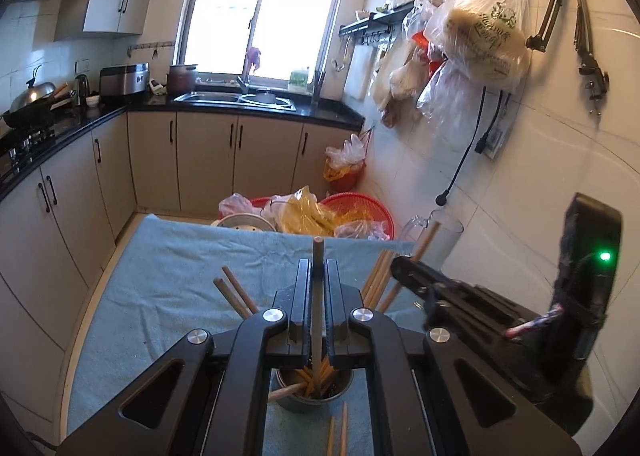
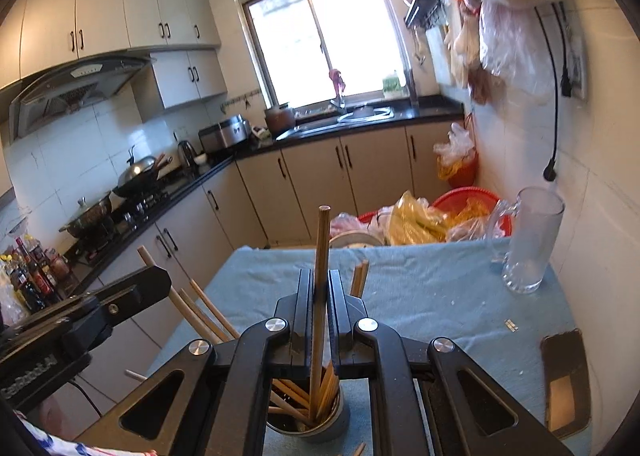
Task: Organize utensils
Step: 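Lower both chopsticks into the black cup, then open both grippers to release the chopsticks into the black cup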
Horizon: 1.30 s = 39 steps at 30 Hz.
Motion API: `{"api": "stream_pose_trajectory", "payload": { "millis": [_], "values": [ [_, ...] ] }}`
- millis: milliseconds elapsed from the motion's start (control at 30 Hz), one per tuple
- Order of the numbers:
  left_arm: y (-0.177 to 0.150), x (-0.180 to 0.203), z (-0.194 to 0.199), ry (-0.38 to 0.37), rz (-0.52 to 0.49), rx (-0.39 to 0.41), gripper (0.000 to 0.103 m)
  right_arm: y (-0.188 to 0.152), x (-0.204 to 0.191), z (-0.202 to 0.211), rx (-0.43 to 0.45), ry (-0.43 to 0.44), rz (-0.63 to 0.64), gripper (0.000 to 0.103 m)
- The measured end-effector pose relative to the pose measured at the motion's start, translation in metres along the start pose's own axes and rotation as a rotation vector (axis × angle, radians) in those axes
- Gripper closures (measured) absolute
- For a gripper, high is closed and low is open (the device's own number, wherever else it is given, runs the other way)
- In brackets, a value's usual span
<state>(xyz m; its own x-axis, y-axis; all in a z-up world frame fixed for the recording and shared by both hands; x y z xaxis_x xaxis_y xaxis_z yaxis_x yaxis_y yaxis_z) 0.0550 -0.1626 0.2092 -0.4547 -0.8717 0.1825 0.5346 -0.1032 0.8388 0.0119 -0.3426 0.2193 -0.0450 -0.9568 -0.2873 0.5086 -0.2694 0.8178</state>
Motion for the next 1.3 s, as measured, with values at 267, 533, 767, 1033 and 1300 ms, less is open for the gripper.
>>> {"api": "stream_pose_trajectory", "payload": {
  "millis": [267,533,767,1033,1300],
  "values": [
    [-0.006,-0.001,0.022,-0.02,0.009,0.006,0.097,-0.006,-0.003,-0.026,-0.055,0.023,0.01,0.097],
    [-0.014,-0.004,0.061,0.001,0.01,0.065,0.065,-0.005,-0.011,-0.041,-0.065,0.022,0.026,0.095],
    [-0.024,-0.005,0.108,0.081,-0.041,0.163,0.05,0.003,-0.017,-0.019,-0.026,0.02,0.031,0.075],
    [-0.063,-0.012,0.148,0.189,-0.083,0.201,0.032,-0.017,-0.017,0.035,0.004,0.005,0.073,0.062],
    [-0.108,-0.021,0.132,0.235,-0.052,0.061,0.032,-0.084,-0.006,0.069,-0.05,-0.034,0.049,0.059]
  ]
}}
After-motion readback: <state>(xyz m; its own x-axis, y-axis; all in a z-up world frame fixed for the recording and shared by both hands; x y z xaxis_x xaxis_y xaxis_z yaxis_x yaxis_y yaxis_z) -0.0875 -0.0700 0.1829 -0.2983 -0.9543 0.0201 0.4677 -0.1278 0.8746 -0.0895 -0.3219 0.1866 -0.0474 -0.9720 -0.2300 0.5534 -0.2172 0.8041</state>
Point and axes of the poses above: each gripper's, at about its wrist camera, not at the fingertips, and z roughly against the way its jaws point, x to its right, y to its top, the point moved 3 cm from there along -z, roughly the way its jaws point, and after that the axes turned 2 degrees about -z, right-handed, at the moved point
